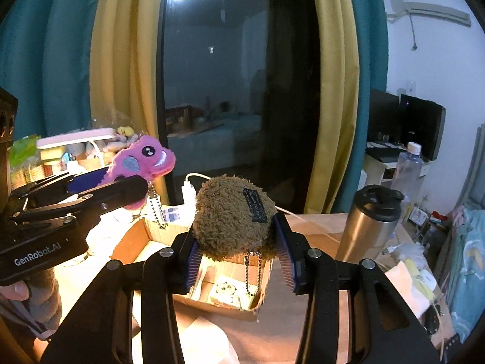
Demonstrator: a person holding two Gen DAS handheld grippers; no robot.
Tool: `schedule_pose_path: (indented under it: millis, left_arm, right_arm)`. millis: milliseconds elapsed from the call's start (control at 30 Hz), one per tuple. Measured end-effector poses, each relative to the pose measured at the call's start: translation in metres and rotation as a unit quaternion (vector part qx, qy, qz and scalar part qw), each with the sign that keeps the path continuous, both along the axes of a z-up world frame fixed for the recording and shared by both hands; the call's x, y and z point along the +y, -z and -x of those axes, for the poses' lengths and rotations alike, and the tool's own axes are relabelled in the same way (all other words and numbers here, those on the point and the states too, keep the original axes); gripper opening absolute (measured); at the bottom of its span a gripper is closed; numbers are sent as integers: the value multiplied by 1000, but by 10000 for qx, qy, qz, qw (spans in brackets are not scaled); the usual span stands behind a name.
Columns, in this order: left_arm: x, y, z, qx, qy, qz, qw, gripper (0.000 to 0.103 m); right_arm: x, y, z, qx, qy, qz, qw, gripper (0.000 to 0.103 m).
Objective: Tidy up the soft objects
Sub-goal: 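Carry both plush toys into the cardboard box and open both tools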
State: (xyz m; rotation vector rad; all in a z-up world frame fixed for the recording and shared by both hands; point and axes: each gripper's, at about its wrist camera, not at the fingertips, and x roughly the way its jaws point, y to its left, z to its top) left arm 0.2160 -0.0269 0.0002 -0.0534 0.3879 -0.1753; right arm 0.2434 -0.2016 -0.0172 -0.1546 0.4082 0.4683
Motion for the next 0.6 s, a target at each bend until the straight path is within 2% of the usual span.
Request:
schedule_pose_path:
  millis: [200, 600]
  left_arm:
    - [5, 20, -24, 261, -63, 6, 9996, 44]
    - [10, 69, -62, 930, -200, 17, 9955, 45]
  right_arm:
    - [17, 17, -30, 178, -126, 138, 9997, 46]
    - [32, 56, -71, 639, -186, 111, 9977, 46]
